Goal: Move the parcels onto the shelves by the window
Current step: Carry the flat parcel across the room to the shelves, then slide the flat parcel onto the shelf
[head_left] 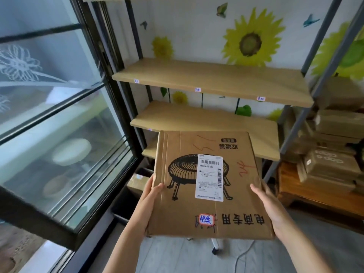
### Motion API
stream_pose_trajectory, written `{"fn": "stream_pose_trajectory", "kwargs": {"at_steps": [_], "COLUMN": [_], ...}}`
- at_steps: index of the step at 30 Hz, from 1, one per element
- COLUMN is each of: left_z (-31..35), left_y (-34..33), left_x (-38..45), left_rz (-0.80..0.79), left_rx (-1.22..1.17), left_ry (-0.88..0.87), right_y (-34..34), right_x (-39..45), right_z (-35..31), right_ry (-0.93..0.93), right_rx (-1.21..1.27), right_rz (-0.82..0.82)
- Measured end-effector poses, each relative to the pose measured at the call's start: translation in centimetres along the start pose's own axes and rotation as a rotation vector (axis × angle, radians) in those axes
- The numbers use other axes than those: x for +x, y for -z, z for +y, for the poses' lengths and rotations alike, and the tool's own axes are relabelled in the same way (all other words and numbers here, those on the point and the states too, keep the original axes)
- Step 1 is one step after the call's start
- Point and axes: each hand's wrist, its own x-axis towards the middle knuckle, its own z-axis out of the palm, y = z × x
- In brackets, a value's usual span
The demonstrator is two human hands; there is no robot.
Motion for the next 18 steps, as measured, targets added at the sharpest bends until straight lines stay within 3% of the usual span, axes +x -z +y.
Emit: {"fn": "stream_pose_trajectory", "kwargs": {"at_steps": [9,18], "left_z": [5.3,11.3], "left_y": [1.5,7.8], "left_x": [11.0,27.5], "left_rz": [-0.098,-0.231], "left_rx": [0.040,0.200], "left_ry": [-0.048,-0.029], "right_y": [-5.9,-16.5], "right_x": [5.6,13.3], "right_z": [-5.7,-9.7], "right_ry": [0.102,0.115], "right_rx": [0.033,0.072], "right_rz": [0.097,0.258]}}
